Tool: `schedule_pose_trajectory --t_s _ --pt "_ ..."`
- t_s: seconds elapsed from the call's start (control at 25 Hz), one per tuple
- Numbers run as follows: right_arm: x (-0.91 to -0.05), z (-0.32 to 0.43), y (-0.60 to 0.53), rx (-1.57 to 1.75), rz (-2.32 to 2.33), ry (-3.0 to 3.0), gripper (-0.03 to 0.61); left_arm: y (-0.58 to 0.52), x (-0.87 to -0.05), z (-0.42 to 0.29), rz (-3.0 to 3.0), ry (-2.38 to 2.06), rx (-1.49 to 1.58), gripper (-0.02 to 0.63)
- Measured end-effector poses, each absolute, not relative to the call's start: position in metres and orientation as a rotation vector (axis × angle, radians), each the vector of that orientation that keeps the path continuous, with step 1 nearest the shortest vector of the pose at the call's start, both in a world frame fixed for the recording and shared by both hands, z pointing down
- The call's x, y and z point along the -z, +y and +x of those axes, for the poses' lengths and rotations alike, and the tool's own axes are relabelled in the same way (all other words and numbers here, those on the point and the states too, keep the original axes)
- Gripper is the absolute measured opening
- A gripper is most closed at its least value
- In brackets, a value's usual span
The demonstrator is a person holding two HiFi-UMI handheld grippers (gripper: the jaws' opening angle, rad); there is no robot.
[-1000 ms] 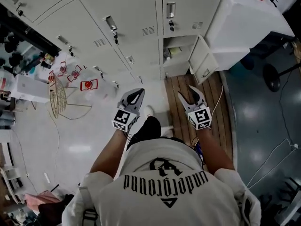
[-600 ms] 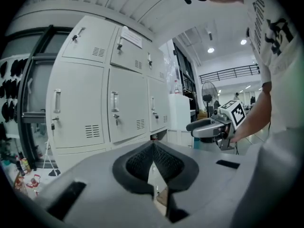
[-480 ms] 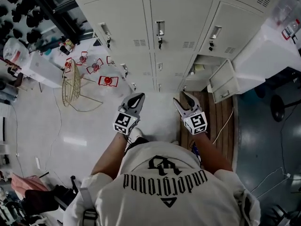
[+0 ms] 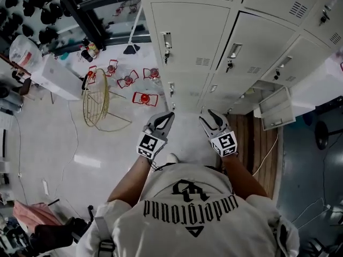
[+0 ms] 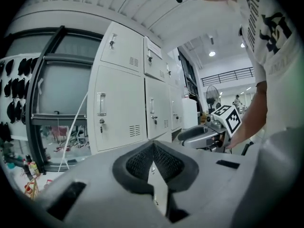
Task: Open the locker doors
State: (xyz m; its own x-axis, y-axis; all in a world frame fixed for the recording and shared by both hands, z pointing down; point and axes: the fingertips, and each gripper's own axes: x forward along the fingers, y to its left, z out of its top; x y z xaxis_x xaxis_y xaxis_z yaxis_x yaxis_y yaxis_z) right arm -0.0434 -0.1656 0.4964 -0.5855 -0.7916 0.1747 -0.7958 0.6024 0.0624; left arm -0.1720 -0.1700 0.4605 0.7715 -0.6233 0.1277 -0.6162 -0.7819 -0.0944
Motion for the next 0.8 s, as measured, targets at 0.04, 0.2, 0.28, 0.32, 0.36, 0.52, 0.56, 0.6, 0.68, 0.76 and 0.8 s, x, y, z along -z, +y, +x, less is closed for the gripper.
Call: schedule_pose_trajectory --t_s 0.04,0.2,0.28,0.32,0.36,0.52,0.56,0.6,0.68,0.76,0.8 --pt "-0.499 -0.057 -0.169 -0.041 1.313 -2.643 0.196 -0.174 -0.462 -0.184 -2.917 1.021 0.236 0.008" --pt "-0.508 -0.105 -0.189 -0.054 1.275 -2.645 0.195 -0.189 -0.474 -0.225 -2.934 1.053 0.237 0.008" --pt "-0.514 -0.126 -0.196 -0.07 1.24 -2.648 0.195 -0.194 -0.48 -0.242 -2.934 1.083 0.236 0.008" --pt "-0.519 -0.136 -0.198 -0.079 1.218 -2.648 0.195 -0.197 -0.483 -0.25 -2.934 1.101 0.236 0.008" --pt "-0.524 -0.144 -0.2 -0.088 1.198 -2.648 0.195 -0.2 -0.487 -0.257 -2.936 1.121 0.235 0.008" --pt "-0.541 -0.164 -0.217 -0.115 1.144 -2.646 0.195 -0.219 -0.496 -0.274 -2.929 1.177 0.238 0.008" --pt "-0.546 -0.167 -0.223 -0.119 1.134 -2.644 0.195 -0.224 -0.499 -0.277 -2.923 1.182 0.242 0.008" --pt "-0.551 -0.171 -0.231 -0.122 1.126 -2.643 0.195 -0.229 -0.502 -0.28 -2.918 1.186 0.247 0.008" --pt "-0.564 -0.177 -0.248 -0.126 1.11 -2.639 0.195 -0.244 -0.511 -0.286 -2.91 1.203 0.261 0.008" --pt "-0.578 -0.181 -0.265 -0.135 1.092 -2.632 0.193 -0.257 -0.521 -0.29 -2.909 1.234 0.273 0.008" --pt "-0.585 -0.182 -0.273 -0.143 1.083 -2.625 0.193 -0.262 -0.525 -0.291 -2.911 1.249 0.278 0.008"
